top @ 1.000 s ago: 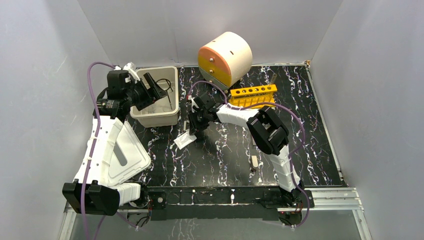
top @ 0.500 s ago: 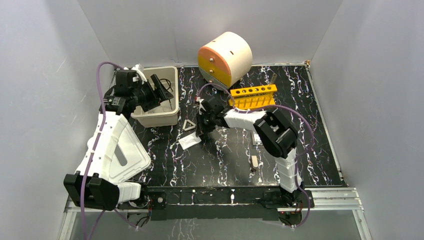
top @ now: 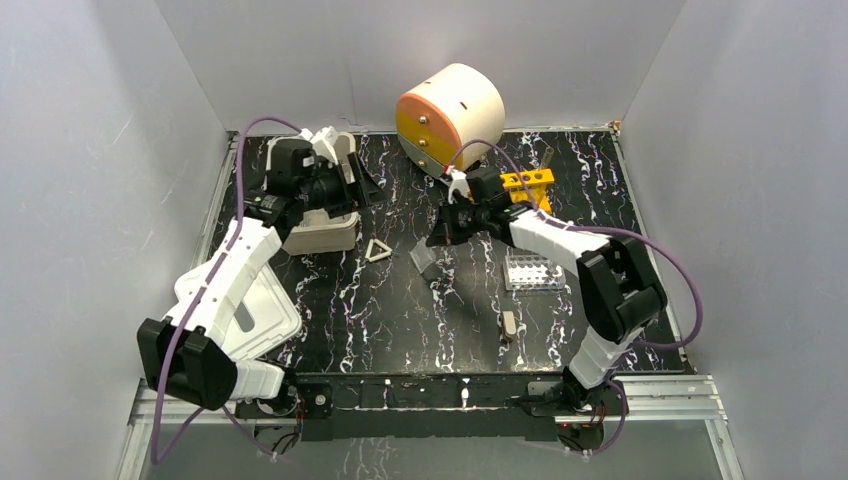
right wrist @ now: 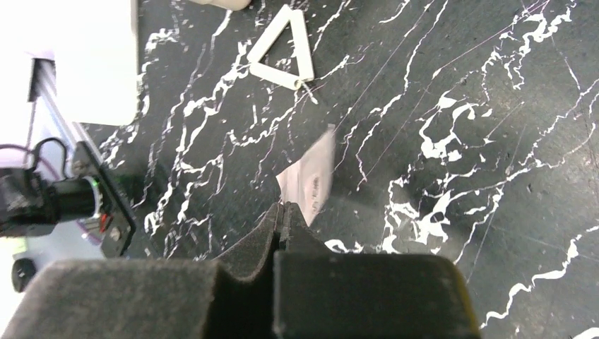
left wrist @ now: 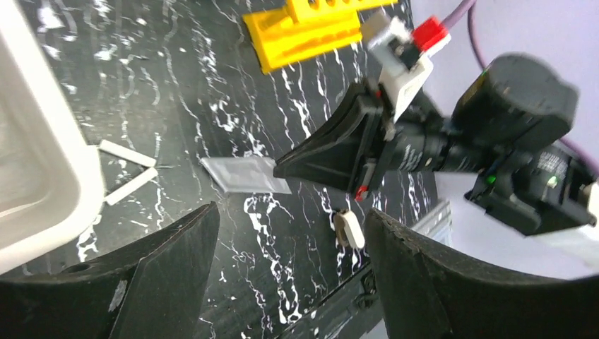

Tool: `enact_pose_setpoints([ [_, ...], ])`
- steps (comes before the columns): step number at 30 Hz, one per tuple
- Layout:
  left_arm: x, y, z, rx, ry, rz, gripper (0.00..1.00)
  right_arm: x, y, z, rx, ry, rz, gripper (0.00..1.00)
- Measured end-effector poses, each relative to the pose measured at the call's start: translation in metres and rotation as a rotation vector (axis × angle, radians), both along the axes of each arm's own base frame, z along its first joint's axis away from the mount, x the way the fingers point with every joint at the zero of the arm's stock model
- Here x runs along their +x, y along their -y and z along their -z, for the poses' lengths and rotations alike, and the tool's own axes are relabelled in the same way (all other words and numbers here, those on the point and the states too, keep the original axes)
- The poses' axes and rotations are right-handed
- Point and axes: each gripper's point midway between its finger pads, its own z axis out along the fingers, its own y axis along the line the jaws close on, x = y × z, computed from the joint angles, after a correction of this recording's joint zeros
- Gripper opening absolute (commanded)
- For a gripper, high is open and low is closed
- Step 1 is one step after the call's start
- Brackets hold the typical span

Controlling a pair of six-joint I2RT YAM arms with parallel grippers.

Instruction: Organize the chemistry lab equipment

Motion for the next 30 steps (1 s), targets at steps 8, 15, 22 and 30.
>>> enact_pose_setpoints([
  [8, -0.001, 0.035, 0.029, -0.02, 0.029, 0.174, 0.76, -0.01, 0.03, -0.036, 0.151, -0.013, -0.05, 0.0],
  [15, 0.002, 0.055, 0.053, -0.023, 0.091, 0.34, 0.75, -0.022, 0.039, -0.072, 0.259, -0.002, -0.092, 0.0],
  [22, -0.016, 0.086, 0.07, -0.067, 0.121, 0.562, 0.75, -0.042, 0.037, -0.106, 0.357, 0.032, -0.2, 0.0],
  [30, -0.056, 0.109, 0.065, -0.218, 0.147, 0.76, 0.73, -0.056, 0.033, -0.125, 0.418, 0.026, -0.296, 0.0],
])
